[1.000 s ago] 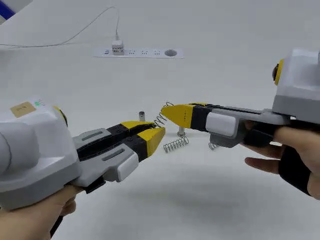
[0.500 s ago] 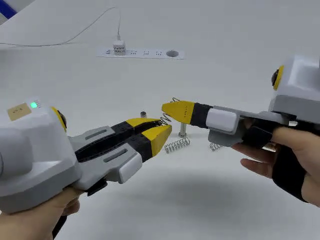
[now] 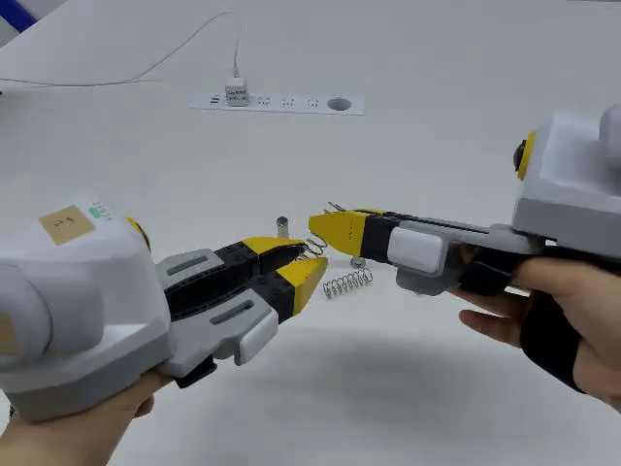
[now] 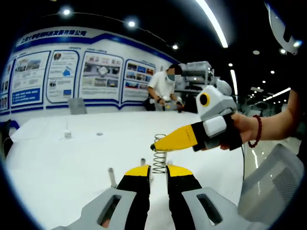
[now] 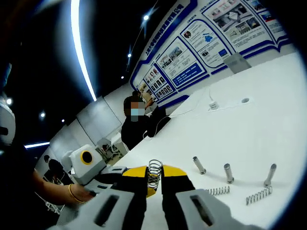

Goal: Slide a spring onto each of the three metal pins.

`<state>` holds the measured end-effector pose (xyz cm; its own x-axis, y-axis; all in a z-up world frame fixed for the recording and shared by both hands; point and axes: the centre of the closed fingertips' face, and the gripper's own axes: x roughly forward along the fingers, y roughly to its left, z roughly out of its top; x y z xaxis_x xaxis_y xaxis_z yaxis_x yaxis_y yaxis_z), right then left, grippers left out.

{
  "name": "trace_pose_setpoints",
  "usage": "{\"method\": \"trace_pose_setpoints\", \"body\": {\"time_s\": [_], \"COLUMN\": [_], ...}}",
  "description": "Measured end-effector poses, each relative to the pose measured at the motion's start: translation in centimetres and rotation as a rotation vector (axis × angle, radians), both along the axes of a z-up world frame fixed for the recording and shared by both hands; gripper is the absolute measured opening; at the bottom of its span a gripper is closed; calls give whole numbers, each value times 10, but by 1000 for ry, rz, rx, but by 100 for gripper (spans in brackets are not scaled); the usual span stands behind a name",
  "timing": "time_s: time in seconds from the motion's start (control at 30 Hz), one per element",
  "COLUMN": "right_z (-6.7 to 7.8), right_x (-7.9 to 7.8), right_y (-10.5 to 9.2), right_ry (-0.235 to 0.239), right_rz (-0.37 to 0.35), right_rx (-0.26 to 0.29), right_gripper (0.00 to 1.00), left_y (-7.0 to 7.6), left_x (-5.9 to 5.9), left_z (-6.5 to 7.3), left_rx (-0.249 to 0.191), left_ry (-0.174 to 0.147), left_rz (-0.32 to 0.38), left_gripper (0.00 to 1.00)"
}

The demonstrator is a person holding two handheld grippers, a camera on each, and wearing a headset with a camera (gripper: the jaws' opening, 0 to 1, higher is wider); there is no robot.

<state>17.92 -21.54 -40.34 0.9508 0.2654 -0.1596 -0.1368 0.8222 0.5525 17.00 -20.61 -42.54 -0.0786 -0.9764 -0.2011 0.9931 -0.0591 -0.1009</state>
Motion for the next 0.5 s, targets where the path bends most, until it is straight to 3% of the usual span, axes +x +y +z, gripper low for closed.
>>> {"method": "trace_pose_setpoints", "body": {"time_s": [0.07, 0.37, 0.5], "right_z": [1, 2, 2], "right_x": [3, 18, 27], "right_y": [-1, -12, -17], "right_ry": [-7, -17, -23], "right_rz": [-9, -60, -78], "right_rx": [-29, -167, -191], "right_gripper": [11, 11, 11], "left_y": [2, 7, 8], "left_x": [2, 9, 9], "left_z": [-5, -18, -22], "left_rx": [24, 89, 111], "left_ry": [-21, -40, -73], "left_rz": [4, 43, 38], "left_gripper": [16, 26, 30]}}
